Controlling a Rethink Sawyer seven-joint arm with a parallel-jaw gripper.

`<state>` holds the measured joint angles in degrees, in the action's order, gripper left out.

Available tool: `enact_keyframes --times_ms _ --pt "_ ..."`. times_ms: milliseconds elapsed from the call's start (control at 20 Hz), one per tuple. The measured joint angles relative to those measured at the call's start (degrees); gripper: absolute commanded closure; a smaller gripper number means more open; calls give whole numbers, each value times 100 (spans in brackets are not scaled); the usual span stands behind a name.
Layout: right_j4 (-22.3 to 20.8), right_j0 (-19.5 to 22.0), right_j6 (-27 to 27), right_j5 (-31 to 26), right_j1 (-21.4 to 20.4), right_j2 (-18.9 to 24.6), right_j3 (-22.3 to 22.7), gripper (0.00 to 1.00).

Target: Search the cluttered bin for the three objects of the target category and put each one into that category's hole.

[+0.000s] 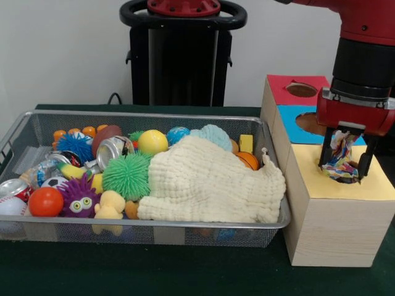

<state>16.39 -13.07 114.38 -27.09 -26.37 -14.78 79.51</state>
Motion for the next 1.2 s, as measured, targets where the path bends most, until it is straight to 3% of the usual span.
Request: enact_keyframes --times_ms 550,1200 --pt "1 0 0 -48 -9 0 0 0" --pt "8 0 0 -552 -156 -1 -1 0"
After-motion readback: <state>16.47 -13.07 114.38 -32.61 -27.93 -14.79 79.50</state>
